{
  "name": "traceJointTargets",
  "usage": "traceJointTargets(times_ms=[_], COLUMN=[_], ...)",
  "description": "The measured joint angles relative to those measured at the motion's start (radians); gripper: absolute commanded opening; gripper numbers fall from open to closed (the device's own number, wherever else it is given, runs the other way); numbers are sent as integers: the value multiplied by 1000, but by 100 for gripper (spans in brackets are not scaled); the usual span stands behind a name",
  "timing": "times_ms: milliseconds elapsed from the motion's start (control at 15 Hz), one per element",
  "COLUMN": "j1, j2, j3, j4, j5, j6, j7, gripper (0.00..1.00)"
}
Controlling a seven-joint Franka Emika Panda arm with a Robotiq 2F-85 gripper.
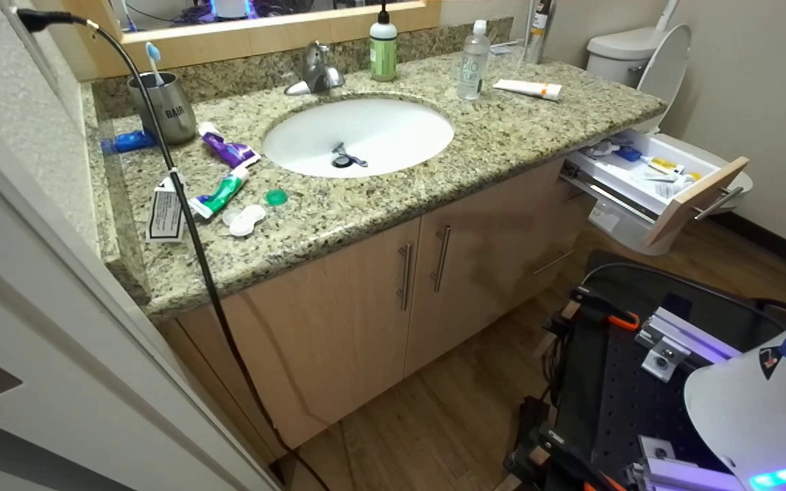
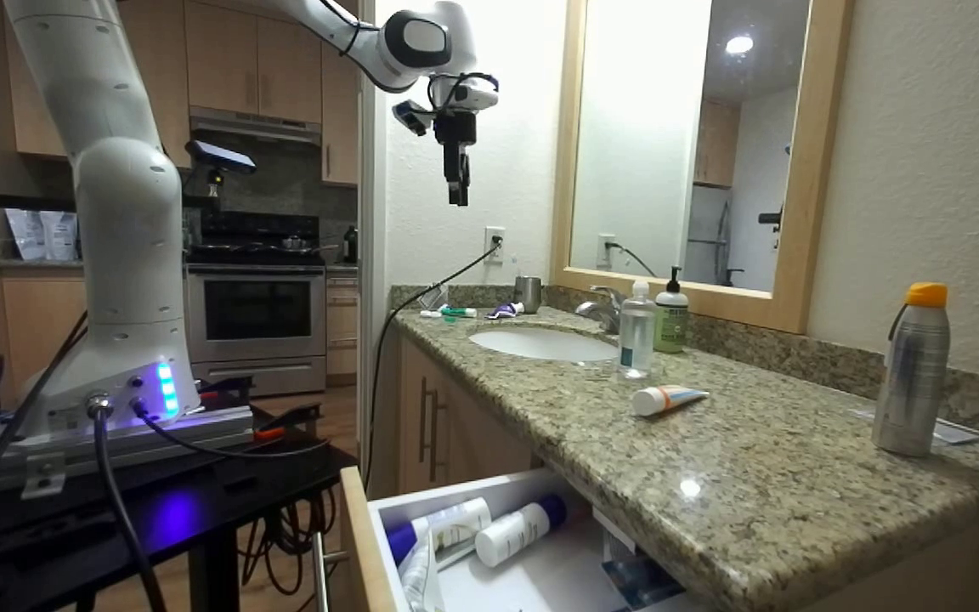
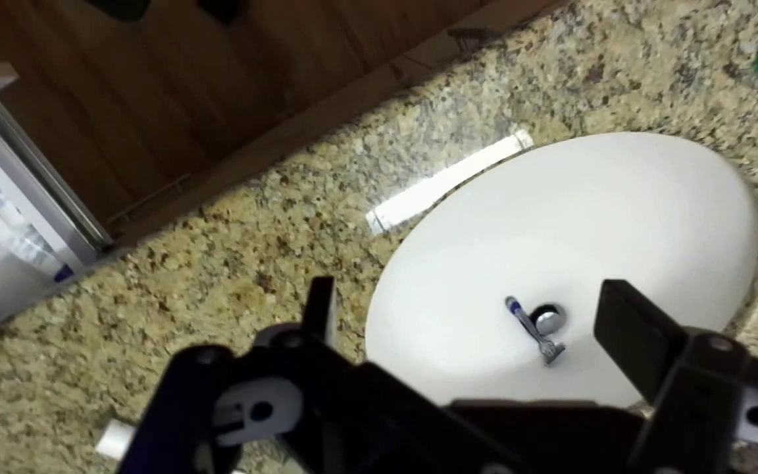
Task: Close the open drawer at the right
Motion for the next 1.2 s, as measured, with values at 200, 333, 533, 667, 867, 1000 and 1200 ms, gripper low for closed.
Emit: traceJointTargets(times_ms=[200,333,533,667,867,1000,1200], j1=[7,15,12,-8,-73,-123,-193], j2=[-10,-14,-3,27,109,169,273], j3=[-2,5,13,-5,-95,-161,-250], j4=[0,0,6,36,106,141,165], j5=[104,109,106,106,108,109,108], j6=[-47,-51,-12,2,5,11,68], j7=[12,26,114,188,207,210,222], gripper=[100,100,100,100,100,100,100])
